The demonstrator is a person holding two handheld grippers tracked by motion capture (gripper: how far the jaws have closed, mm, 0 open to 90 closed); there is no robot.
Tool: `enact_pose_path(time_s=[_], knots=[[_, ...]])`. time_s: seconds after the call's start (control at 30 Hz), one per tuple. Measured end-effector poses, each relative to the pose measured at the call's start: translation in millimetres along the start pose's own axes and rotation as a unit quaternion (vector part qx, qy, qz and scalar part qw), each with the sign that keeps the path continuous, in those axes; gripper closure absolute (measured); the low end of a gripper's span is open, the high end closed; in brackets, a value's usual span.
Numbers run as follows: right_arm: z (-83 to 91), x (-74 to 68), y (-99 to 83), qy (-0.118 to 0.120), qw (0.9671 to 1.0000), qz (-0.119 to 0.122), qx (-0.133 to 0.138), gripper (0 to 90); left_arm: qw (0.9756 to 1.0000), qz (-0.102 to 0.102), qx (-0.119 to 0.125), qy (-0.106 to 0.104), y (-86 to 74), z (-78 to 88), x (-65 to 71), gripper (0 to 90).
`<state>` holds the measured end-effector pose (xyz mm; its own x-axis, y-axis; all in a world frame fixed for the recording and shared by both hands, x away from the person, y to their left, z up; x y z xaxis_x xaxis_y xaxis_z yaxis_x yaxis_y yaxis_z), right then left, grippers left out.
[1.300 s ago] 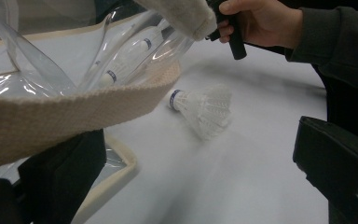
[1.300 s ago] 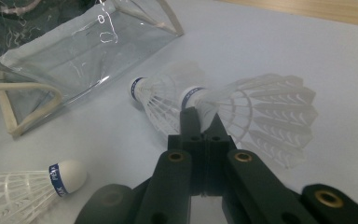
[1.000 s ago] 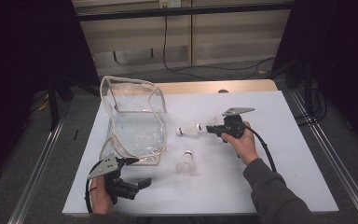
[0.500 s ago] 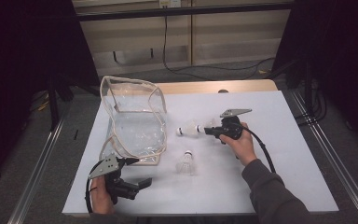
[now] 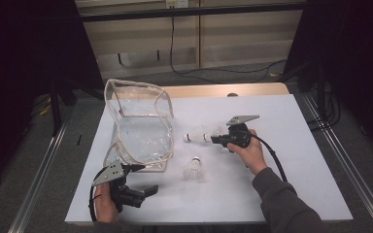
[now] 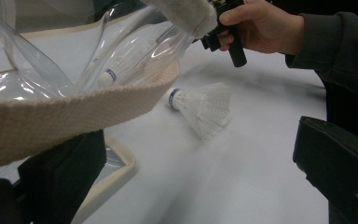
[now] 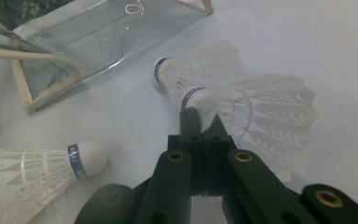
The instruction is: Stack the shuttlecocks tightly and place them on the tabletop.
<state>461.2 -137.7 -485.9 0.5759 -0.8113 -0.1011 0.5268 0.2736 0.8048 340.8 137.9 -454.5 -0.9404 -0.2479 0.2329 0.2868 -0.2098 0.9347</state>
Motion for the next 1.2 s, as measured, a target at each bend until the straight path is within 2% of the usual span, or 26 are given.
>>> enact_pose_path(time_s=[0.27, 0.6, 0.77, 0.97, 1.2], knots=[[-0.4, -5.1, -0.8, 0.005, 1.0000, 0.004, 0.000, 89.7, 1.0000, 0.001, 0.001, -0.002, 0.0, -1.3, 0.6, 2.7], [-8.9, -3.9, -2.8, 0.005, 0.9999, -0.008, -0.003, 89.7, 1.0000, 0.002, 0.000, -0.003, -0.3, -1.4, -0.4, 2.7], [-9.7, -8.7, -5.3, 0.015, 0.9998, -0.007, -0.007, 89.7, 1.0000, 0.003, -0.001, -0.005, -0.5, -2.0, 0.0, 2.7], [-8.9, -10.6, -2.2, 0.017, 0.9998, -0.006, 0.001, 89.7, 1.0000, 0.003, 0.000, -0.003, 0.0, -2.0, 0.0, 2.7], [-11.0, -9.4, -1.0, 0.017, 0.9997, -0.018, 0.007, 89.7, 1.0000, 0.003, -0.001, -0.001, -0.3, -1.9, -1.1, 2.7]])
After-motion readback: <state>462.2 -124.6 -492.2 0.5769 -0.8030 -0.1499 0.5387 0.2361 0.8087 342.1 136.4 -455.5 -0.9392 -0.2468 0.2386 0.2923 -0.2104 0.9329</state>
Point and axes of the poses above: each handheld gripper's, and its own axes: z roughly backward along the jaws, y roughly out of its top, x roughly to its right, the point moved 8 cm from there along -z, roughly forward along the jaws, and after that the axes turned 12 degrees about -y, right-handed, at the moved point
